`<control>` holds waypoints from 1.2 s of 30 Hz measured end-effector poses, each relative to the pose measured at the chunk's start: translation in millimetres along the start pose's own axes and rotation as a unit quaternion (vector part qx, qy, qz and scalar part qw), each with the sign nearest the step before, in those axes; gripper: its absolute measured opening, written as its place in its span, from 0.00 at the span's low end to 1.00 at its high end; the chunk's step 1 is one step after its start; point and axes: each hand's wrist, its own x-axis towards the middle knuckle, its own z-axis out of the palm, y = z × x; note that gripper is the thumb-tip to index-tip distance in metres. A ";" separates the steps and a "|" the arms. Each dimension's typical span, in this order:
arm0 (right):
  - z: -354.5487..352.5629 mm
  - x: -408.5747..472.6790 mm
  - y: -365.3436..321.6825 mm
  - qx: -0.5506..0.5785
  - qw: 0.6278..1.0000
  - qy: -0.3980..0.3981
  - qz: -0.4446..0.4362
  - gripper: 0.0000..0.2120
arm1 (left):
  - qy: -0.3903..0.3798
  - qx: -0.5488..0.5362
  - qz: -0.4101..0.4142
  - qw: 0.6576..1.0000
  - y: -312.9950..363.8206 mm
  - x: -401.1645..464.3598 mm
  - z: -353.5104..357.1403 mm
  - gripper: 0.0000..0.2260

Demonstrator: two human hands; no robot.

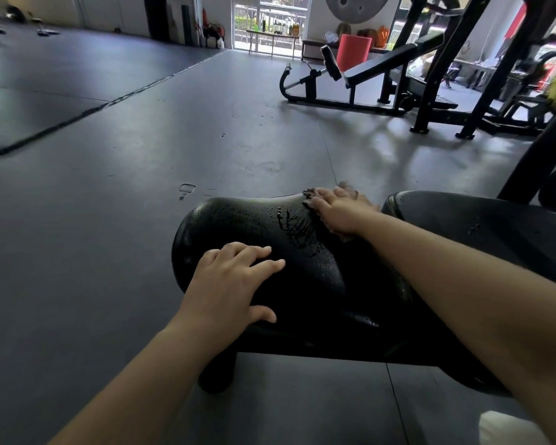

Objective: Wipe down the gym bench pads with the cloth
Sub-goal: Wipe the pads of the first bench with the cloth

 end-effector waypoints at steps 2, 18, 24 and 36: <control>-0.7 -7.5 -34.1 0.002 1.000 -0.001 -0.004 0.27 | -0.007 0.007 0.002 1.000 0.9 0.3 -1.3 0.37; 10.4 -29.7 -5.9 -0.034 0.991 -0.004 -0.129 0.36 | -0.093 0.023 -0.144 0.985 -36.4 -7.6 -31.2 0.41; 3.1 -2.6 -40.8 -0.008 1.000 -0.005 -0.022 0.31 | -0.100 -0.013 -0.167 0.981 -46.5 -12.8 -24.8 0.38; 30.6 -55.9 -149.6 -0.047 0.977 0.011 -0.208 0.27 | -0.075 -0.076 -0.282 0.953 -34.4 -12.3 -31.5 0.48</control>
